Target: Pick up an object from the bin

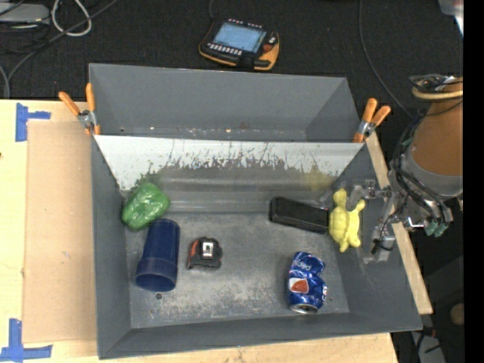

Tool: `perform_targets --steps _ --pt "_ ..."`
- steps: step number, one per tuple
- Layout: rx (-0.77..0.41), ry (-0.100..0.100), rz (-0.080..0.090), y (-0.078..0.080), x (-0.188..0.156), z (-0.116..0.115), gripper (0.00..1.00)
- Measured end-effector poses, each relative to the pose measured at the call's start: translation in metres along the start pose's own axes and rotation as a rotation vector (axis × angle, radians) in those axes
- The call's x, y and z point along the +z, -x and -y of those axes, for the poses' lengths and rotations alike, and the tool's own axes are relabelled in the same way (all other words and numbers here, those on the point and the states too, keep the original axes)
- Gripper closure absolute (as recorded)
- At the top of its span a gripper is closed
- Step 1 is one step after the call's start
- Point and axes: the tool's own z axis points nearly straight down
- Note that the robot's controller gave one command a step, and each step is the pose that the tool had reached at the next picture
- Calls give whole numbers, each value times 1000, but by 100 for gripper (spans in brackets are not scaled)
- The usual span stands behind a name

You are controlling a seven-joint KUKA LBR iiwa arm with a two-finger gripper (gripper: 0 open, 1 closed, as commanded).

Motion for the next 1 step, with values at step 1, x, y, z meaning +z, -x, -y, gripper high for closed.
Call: perform_targets --steps 1 --pt "-5 -2 7 2 -4 -1 0"
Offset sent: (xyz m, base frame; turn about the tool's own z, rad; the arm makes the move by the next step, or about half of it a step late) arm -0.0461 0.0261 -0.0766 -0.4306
